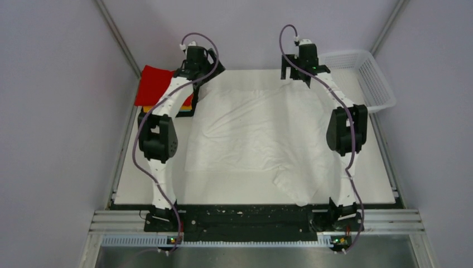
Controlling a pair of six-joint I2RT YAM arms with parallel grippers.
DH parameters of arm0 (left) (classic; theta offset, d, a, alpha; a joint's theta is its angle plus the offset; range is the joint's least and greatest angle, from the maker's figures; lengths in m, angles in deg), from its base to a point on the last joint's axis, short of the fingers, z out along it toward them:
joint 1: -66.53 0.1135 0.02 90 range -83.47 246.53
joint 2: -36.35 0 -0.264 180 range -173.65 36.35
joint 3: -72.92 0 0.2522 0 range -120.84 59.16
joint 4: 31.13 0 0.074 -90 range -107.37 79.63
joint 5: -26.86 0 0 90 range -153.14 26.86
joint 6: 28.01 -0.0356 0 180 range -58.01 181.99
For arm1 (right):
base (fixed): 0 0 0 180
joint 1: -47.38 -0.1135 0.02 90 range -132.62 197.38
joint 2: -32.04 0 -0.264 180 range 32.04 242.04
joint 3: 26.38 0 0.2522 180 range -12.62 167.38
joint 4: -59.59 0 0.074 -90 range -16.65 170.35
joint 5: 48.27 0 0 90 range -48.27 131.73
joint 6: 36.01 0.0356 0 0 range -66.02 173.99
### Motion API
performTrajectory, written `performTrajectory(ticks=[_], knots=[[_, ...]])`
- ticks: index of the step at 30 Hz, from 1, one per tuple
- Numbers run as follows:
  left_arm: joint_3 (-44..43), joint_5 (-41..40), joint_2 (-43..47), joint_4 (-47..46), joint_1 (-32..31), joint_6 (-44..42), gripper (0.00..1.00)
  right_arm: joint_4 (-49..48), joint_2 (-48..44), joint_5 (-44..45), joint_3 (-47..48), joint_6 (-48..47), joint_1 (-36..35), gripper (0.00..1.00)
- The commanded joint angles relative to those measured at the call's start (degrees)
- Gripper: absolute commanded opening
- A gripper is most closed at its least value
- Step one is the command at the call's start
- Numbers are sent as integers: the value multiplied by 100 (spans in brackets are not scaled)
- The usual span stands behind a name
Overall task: Fold and stack the t-shirts
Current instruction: Flatten out the tshirt
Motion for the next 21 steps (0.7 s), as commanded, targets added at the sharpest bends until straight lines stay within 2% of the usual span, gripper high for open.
performTrajectory(ticks=[1, 5, 9, 14, 17, 21], knots=[[1588, -881, 2037, 140, -253, -357, 99, -170, -1759, 350, -1341, -242, -378, 99], [3538, -1411, 3453, 878, -362, 139, 99, -504, -3011, 569, -3472, 354, -392, 99], [5280, -1957, 4693, 1808, -432, 810, 99, -854, -3970, 988, -4982, 662, -386, 99], [6841, -1959, 5677, 2661, -436, 1871, 99, -852, -4415, 995, -5587, 838, -389, 99], [7343, -1859, 5982, 2892, -436, 2524, 98, -922, -4415, 925, -5570, 862, -387, 99], [7957, -1891, 6231, 2825, -433, 2977, 92, -945, -4376, 870, -5525, 856, -394, 99]])
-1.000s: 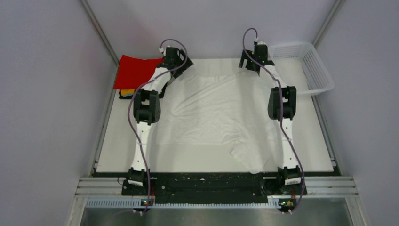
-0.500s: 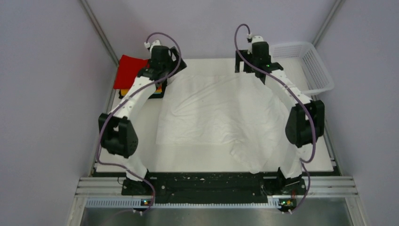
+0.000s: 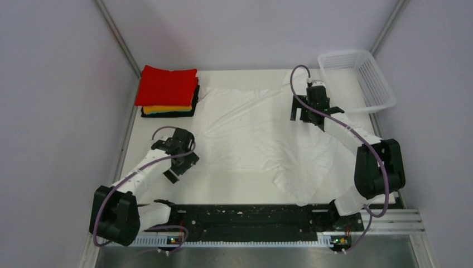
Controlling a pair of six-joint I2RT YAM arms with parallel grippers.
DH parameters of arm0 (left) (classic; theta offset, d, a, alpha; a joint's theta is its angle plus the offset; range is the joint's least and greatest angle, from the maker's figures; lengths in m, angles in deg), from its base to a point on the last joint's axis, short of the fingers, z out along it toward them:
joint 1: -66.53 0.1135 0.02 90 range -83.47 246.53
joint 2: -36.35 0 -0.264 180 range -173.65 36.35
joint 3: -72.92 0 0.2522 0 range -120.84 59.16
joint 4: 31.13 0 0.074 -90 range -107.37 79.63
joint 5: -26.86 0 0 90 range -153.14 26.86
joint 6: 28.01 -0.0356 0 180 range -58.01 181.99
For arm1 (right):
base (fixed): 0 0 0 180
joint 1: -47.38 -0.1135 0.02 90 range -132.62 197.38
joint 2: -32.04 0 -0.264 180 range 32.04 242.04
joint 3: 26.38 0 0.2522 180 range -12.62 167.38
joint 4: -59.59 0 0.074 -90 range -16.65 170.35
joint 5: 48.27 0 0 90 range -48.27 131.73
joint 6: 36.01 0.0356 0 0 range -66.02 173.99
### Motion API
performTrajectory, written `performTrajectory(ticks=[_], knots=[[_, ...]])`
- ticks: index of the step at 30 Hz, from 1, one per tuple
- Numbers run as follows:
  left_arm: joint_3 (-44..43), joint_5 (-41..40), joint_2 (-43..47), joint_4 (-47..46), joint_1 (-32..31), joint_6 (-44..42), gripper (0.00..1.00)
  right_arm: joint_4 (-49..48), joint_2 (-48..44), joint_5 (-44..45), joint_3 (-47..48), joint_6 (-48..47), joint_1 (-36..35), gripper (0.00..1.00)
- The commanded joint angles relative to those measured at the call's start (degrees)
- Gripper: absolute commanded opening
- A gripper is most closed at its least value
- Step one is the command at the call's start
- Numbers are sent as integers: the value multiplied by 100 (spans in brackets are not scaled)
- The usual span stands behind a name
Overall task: Fold and stack the t-shirts
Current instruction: Flatten out the tshirt, then grab the side of the flattened tshirt closest away from the robot with both arms
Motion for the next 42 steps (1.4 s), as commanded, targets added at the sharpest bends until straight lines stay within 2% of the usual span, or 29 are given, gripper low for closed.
performTrajectory(ticks=[1, 10, 18, 27, 30, 32, 35, 36, 42], knots=[[419, -255, 331, 40, -3, 897, 90, -281, -311, 64, 175, 80, -9, 99], [157, -838, -262, -371, 10, 1086, 77, -263, -192, -10, 241, -19, -12, 99], [273, -362, -799, -678, 16, 1057, 60, -100, -196, 242, 234, -35, -8, 99], [410, -314, -912, -1049, 22, 975, 36, 51, -403, 143, 95, 148, -2, 99], [361, -382, -1014, -1217, 14, 911, 33, 107, -601, 59, -73, 249, -9, 99], [288, -290, -1102, -1317, 15, 828, 25, 240, -724, 63, -153, 333, -13, 99], [318, -236, -1094, -1383, 12, 814, 4, 428, -967, 96, -354, 446, -15, 99], [324, -238, -1064, -1378, 10, 805, 0, 530, -1047, 94, -414, 461, -21, 98], [388, -250, -835, -1297, 15, 694, 0, 1634, -1606, 96, -815, 568, -520, 98]])
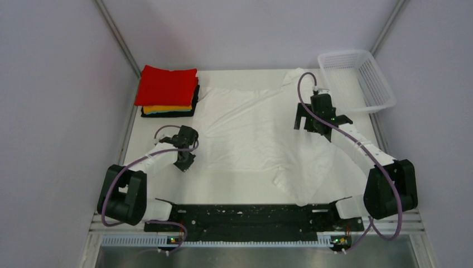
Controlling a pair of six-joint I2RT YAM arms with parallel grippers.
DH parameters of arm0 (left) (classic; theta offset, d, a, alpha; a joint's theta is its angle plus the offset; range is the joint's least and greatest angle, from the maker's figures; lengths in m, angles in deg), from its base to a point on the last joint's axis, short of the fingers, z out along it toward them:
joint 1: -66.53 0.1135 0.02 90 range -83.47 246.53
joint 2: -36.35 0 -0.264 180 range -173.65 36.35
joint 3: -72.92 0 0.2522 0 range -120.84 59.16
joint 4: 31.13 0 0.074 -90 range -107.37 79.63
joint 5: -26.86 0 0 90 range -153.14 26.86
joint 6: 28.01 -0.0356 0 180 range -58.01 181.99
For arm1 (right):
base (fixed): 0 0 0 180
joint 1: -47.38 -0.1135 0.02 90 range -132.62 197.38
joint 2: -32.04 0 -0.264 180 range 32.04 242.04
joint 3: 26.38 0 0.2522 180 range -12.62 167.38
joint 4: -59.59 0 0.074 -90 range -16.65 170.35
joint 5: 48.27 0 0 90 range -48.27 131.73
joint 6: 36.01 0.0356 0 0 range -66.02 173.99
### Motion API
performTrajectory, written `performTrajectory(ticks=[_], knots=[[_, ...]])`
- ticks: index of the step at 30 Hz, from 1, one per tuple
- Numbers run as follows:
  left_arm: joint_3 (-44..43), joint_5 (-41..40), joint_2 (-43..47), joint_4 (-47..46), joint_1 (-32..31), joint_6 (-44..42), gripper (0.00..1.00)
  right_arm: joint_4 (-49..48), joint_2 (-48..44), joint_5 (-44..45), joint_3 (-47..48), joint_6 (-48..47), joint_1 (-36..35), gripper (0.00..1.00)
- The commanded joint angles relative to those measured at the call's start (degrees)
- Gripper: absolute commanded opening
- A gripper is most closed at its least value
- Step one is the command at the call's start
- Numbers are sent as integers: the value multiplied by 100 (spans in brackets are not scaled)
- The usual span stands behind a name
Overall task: Fold and stack the t-shirts
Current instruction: Grab the side of the flattened tshirt closest away from the robot with both arms
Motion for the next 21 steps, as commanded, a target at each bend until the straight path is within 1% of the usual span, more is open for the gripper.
performTrajectory(ticks=[1, 3, 8, 13, 16, 21], knots=[[180, 149, 48, -289, 10, -45, 0, 1131, -580, -27, -333, 254, -601, 98], [152, 137, 69, -297, 8, -131, 0, 1579, -788, -179, -578, 471, -893, 96], [-48, 51, 52, -96, 12, -281, 0, 2812, -1304, -363, -906, 1296, -1872, 93], [60, 131, 124, -109, 7, -492, 0, 3586, -1493, -891, -1474, 2317, -2495, 83], [128, 172, 183, -86, 7, -522, 0, 3649, -1619, -1025, -1771, 2637, -2715, 75], [312, 485, 284, -381, 4, -595, 0, 3101, -1486, -1157, -2083, 2530, -2730, 60]])
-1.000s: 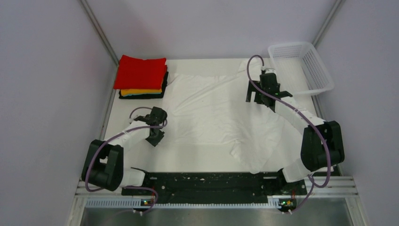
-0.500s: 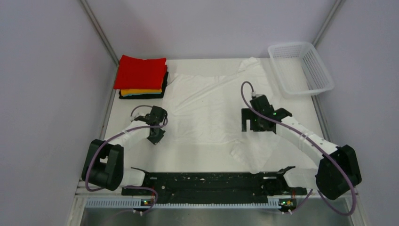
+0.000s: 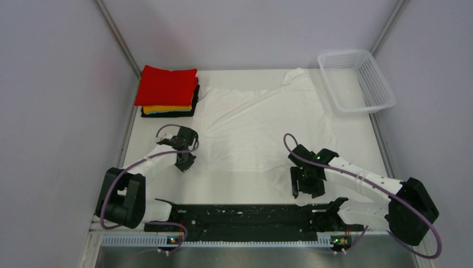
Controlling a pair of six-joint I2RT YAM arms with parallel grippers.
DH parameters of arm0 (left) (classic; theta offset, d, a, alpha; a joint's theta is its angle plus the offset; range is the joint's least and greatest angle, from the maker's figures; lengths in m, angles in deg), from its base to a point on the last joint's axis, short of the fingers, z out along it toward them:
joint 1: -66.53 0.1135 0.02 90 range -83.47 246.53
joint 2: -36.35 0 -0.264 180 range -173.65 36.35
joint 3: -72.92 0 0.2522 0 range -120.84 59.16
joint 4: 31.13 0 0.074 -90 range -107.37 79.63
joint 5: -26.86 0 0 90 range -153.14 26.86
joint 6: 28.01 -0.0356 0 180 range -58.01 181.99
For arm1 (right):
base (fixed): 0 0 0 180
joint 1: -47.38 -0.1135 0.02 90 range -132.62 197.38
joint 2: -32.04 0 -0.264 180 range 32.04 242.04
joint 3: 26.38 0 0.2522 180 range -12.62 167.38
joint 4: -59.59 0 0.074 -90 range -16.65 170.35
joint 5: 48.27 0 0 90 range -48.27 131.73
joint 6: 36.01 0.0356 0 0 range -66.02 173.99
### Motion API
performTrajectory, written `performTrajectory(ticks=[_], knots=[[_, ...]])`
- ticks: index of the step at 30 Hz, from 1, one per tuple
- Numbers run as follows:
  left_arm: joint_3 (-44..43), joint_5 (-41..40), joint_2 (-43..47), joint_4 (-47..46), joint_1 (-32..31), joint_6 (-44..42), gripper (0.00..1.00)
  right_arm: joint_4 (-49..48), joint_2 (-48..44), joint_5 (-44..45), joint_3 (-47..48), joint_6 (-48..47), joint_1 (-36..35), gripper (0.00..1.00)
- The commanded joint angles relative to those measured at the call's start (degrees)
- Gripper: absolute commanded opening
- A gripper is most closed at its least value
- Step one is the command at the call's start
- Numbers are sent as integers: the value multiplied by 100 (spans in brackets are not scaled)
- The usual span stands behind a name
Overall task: Fold and stack the t-shirts
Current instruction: Grab the side of the flattened tshirt closest away from the robot with both arms
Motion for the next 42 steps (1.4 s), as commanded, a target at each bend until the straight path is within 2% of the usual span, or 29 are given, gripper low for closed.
performTrajectory(ticks=[1, 5, 10, 15, 18, 20, 27, 31, 36, 42], knots=[[190, 343, 103, -220, 1, -124, 0, -374, 14, -284, -203, 215, -70, 56], [195, 359, 114, -291, 2, -154, 0, -852, 113, -652, -506, 226, -68, 50], [182, 336, 213, -264, 1, -184, 0, -1061, 508, -327, -460, 209, -68, 49], [133, 327, 204, -246, -2, -168, 0, -1213, 753, 247, -454, 421, -63, 27], [128, 357, 230, -208, -5, -137, 0, -1266, 610, 286, -477, 530, -72, 8], [130, 347, 291, -119, 1, -105, 0, -1078, 454, 185, -461, 558, -69, 0], [245, 267, 711, 622, 5, -7, 0, 602, -531, -206, -181, 1086, -85, 0], [344, 318, 975, 907, 16, -9, 0, 1302, -722, -310, 96, 1171, -81, 0], [206, 235, 1091, 1419, 32, -56, 0, 1560, -735, -639, 132, 1111, -100, 0], [-142, 482, 988, 1183, 52, -106, 0, 1241, -323, 55, 906, 706, 109, 0]])
